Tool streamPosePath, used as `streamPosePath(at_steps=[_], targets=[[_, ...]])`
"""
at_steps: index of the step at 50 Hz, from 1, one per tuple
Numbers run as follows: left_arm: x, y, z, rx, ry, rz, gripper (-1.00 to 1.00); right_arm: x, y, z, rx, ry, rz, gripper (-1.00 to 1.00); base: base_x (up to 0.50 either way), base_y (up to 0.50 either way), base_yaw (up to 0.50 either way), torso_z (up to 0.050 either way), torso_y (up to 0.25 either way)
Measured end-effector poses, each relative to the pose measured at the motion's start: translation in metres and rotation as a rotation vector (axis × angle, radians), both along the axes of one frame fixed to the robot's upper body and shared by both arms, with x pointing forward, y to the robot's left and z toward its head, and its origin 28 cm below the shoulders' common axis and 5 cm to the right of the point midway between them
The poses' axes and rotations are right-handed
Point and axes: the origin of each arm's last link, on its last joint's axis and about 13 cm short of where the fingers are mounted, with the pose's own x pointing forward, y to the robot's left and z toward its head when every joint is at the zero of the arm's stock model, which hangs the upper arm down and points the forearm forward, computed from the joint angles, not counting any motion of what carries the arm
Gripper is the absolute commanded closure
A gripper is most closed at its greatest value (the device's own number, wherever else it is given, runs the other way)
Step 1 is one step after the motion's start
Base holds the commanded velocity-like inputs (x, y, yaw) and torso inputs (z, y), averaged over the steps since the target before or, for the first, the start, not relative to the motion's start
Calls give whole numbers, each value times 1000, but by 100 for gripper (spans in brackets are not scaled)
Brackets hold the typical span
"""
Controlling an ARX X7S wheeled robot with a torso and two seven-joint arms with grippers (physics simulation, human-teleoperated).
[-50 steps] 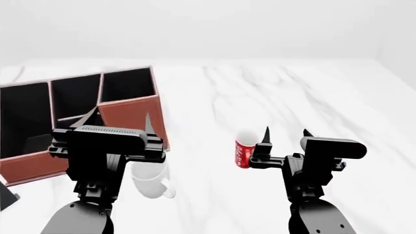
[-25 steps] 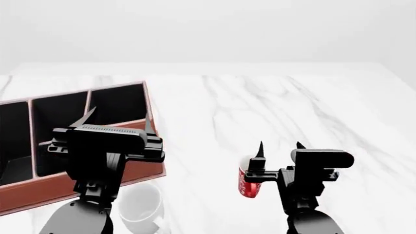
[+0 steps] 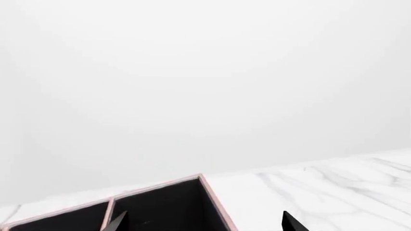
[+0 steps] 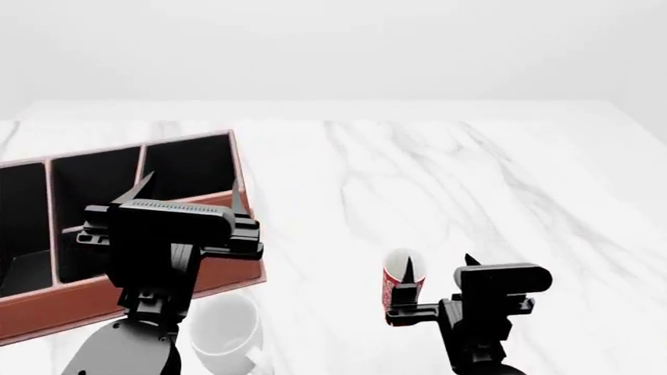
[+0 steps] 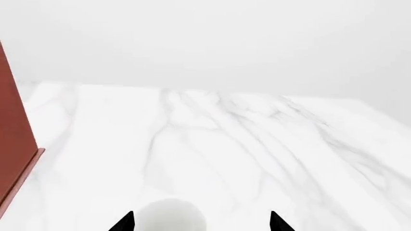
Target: Pick up the red mug and place it to the right of the caddy.
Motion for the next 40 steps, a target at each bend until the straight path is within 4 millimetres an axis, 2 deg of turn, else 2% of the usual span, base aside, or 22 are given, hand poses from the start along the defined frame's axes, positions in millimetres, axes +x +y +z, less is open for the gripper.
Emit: streamPosePath(at_steps=[17, 40], targets=[[0, 0, -1, 1, 3, 2, -100, -17, 1, -13, -21, 68, 48, -100, 0, 0, 0, 0, 0], [1, 0, -1, 2, 7, 2, -100, -21, 1, -31, -42, 168, 65, -100, 0, 0, 0, 0, 0]])
